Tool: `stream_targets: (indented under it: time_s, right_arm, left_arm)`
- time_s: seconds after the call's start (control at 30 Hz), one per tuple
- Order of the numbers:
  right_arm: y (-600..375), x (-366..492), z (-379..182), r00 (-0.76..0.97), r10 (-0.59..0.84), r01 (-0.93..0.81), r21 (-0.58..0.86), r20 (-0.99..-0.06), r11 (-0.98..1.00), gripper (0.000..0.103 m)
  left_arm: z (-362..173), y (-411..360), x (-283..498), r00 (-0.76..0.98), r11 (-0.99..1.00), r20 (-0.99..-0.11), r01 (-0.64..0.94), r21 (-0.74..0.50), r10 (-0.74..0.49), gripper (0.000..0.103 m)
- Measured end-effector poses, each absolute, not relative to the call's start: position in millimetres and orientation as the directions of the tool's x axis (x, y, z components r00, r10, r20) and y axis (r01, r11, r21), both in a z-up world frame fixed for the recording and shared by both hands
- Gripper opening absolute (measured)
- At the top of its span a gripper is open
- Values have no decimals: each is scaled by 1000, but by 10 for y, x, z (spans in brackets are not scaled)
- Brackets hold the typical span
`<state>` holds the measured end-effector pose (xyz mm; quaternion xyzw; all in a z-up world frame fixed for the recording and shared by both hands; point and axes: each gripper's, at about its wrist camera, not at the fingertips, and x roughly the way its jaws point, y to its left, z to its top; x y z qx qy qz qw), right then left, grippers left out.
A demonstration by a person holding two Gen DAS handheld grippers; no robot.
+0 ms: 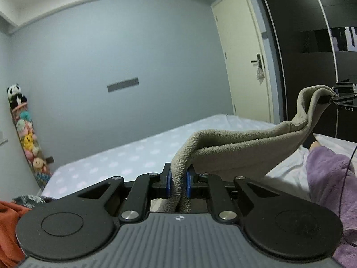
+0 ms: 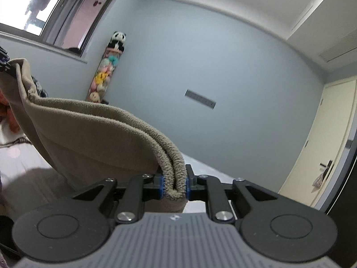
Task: Fold clothes
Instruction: 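Lift the hem high with both grippers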
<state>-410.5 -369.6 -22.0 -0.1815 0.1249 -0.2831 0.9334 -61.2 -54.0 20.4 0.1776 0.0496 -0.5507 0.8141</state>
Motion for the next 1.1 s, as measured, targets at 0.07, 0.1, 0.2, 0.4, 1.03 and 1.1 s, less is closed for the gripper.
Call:
stream_targets:
  time_s: [0.07,0.1,0.2,0.4,1.03,1.1]
  right_arm:
    - [-3606,-4213,-195,812,-575,495,-400,-103,771,18]
    - [-3564,-4272,-180,814,-574,500,-395,-89,771,18]
    - [-3448,-4445,-142,818,-571,509,-381,-64,772,18]
    - [-3280,-4676,-395,818,-558,482,-363,-141,798,19]
    - [-4190,-3839,-654,781,-571,502,-291,-253,815,19]
    - [-4334,-3707,-574,784,-568,504,-280,-249,817,20]
  left_arm:
    - [236,-438,-693,384,326,-254,914,240,-888,11]
    - [265,-382,-736,380,324,-243,915,241,-892,11]
    - [321,-248,-833,361,306,-226,920,245,-905,11]
    - [54,-326,-914,322,228,-326,928,295,-889,11]
    - [-46,-1218,-109,365,276,-376,922,271,-851,11]
    - [21,-1325,7,371,281,-368,919,276,-853,11]
